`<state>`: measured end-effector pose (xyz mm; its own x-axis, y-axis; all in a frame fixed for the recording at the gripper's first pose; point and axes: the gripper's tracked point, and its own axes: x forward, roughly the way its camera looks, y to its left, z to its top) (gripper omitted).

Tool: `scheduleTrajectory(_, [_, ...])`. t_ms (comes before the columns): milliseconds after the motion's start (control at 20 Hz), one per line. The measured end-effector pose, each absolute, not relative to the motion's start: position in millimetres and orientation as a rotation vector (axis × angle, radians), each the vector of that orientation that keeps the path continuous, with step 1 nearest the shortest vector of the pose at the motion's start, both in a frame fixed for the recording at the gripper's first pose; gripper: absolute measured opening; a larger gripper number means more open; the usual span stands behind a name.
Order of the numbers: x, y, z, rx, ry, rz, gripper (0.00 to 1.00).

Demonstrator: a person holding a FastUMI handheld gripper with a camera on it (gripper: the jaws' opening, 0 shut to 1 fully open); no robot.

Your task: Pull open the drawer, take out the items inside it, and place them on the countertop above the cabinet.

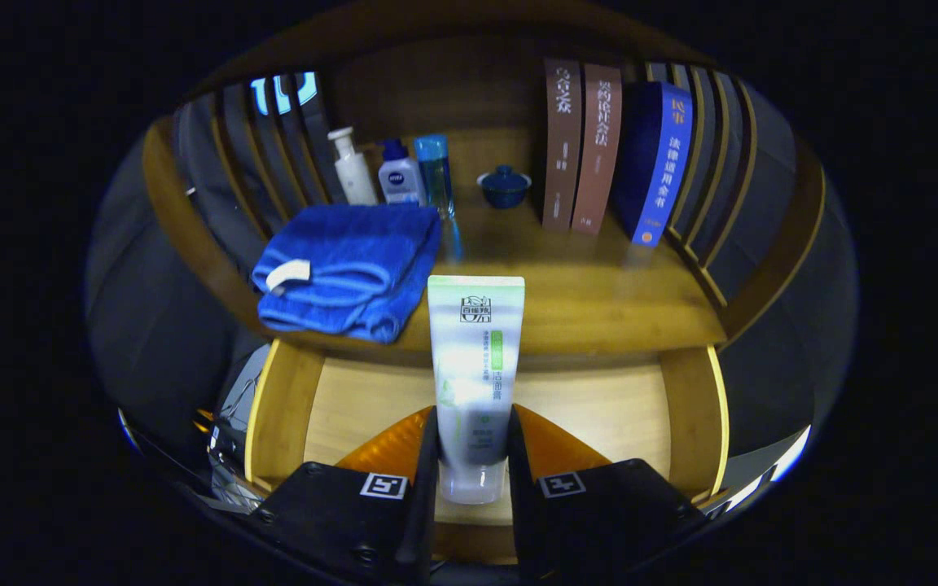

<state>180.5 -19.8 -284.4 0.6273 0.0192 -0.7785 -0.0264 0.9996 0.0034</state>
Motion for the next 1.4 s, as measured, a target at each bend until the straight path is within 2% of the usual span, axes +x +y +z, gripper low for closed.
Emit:
scheduleTrajectory(250, [226.8,-21.3,-283.4,-0.014,0.903,0.012,0.44])
scheduleTrajectory(550, [274.6,-26.5,-314.8,-0.042,0.976,-0.019,0.44])
scheduleTrajectory(850, [286.5,-30.9,-332.5,-0.023,1.009,-0.042,0.44])
scheduleTrajectory(950, [286.4,-31.1,-329.5,-0.021,1.007,-0.039,0.50])
scheduleTrajectory(1200, [284.3,-29.8,-328.6,0.001,0.992,-0.038,0.93])
scheduleTrajectory(1250, [284.3,-30.6,-328.4,0.000,0.988,-0.040,0.99])
scheduleTrajectory(1400, [275.8,-32.0,-314.9,-0.003,0.954,-0.041,1.00])
